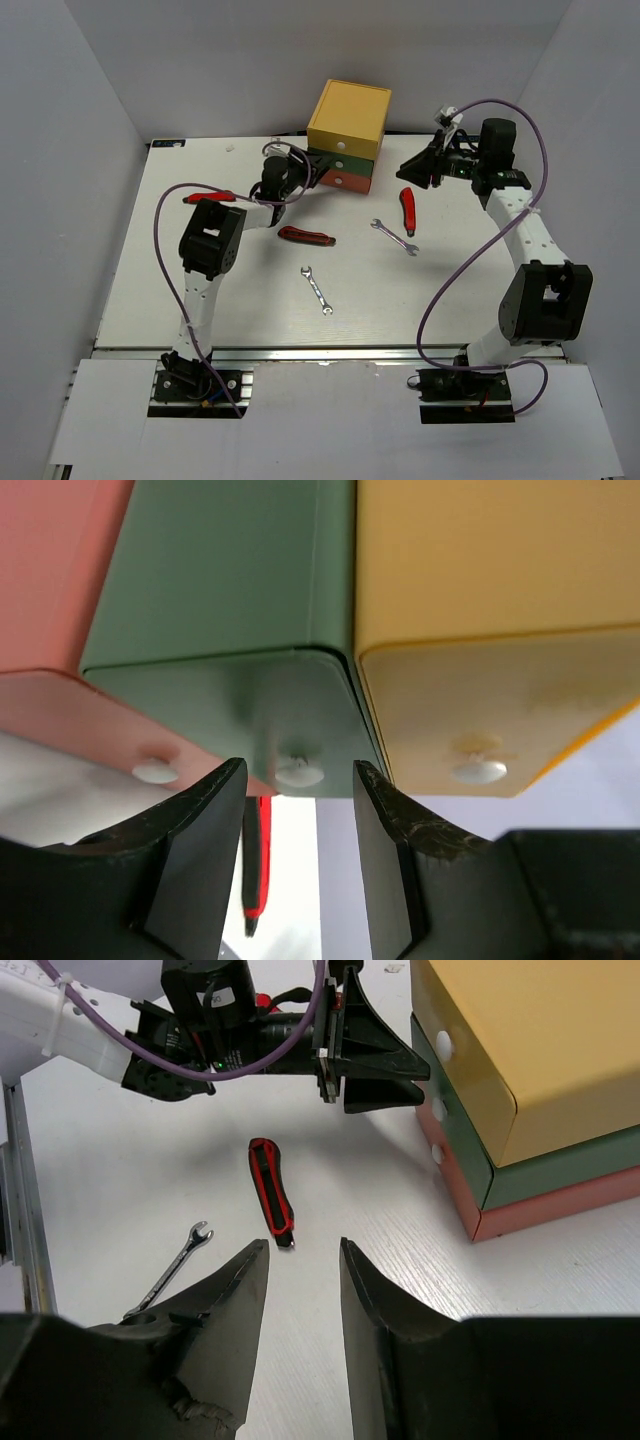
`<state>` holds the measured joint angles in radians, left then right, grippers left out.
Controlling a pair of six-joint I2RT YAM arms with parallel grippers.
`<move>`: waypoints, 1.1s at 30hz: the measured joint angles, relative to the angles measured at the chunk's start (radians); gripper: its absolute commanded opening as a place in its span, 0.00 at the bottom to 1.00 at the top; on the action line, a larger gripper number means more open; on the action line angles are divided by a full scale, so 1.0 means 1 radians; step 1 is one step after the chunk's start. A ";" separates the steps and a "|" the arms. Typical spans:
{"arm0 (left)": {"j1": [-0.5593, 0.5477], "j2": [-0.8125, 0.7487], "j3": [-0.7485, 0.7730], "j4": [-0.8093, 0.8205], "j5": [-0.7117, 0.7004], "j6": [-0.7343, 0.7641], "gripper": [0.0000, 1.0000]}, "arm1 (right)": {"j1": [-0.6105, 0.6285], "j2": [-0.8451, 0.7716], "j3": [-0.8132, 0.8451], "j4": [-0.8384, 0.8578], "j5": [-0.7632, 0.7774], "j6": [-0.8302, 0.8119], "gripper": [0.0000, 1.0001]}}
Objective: Sort the tools into containers
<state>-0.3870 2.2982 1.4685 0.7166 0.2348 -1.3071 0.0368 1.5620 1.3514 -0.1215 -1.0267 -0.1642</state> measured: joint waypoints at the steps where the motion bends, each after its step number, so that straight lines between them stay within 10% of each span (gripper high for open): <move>1: -0.002 0.008 0.011 0.000 -0.003 -0.003 0.57 | -0.003 -0.004 -0.004 0.000 -0.001 0.000 0.41; 33: -0.035 0.055 0.079 -0.036 -0.013 -0.049 0.36 | -0.017 -0.041 -0.089 0.019 -0.005 -0.001 0.41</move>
<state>-0.4221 2.3528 1.5475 0.6804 0.2222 -1.3560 0.0196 1.5208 1.2625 -0.1020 -1.0317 -0.1650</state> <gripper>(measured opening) 0.378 0.409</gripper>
